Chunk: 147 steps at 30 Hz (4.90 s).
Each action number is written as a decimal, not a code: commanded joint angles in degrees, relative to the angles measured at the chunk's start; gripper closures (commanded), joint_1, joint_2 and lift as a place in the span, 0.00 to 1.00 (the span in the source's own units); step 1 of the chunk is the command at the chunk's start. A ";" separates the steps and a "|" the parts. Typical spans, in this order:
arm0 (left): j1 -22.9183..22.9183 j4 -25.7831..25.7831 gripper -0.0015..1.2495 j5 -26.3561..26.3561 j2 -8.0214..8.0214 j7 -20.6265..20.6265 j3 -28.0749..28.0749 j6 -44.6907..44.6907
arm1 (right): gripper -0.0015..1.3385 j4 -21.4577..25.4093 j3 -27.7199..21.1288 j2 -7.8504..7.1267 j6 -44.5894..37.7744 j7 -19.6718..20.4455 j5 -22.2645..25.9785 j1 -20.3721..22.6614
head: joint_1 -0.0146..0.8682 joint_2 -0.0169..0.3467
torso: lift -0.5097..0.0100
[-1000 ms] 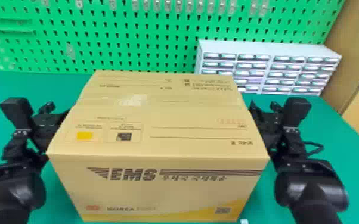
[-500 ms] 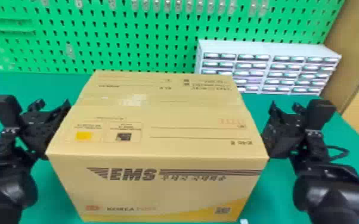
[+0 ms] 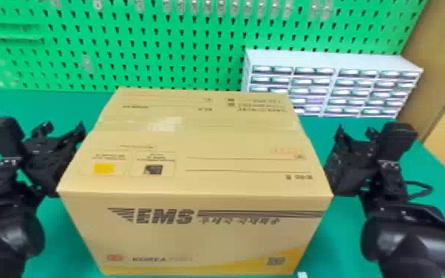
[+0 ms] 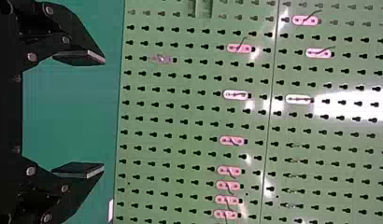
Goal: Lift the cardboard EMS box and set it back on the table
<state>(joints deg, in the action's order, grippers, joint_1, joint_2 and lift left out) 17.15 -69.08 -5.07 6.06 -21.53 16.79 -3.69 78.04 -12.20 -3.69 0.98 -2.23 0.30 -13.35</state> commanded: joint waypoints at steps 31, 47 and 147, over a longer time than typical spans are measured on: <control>-0.19 -0.09 0.36 0.06 0.00 0.00 0.43 -0.09 | 0.40 0.27 -0.19 -1.05 0.16 0.03 -0.74 0.08 | 0.78 0.00 | 0.79; -0.02 -0.18 0.36 0.15 0.00 0.00 0.61 -0.09 | 0.40 0.27 -0.37 -1.23 0.16 0.03 -0.74 0.08 | 0.78 0.00 | 0.79; -0.02 -0.45 0.35 -0.02 -0.09 0.44 0.87 -1.05 | 0.40 0.18 -0.02 -1.67 -0.28 -0.06 -1.35 -0.36 | 0.78 0.00 | 0.79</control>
<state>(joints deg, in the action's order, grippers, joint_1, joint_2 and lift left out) 17.14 -69.50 -5.13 5.97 -21.10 17.76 -4.57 78.22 -12.19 -5.42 0.73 -2.24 -1.07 -13.86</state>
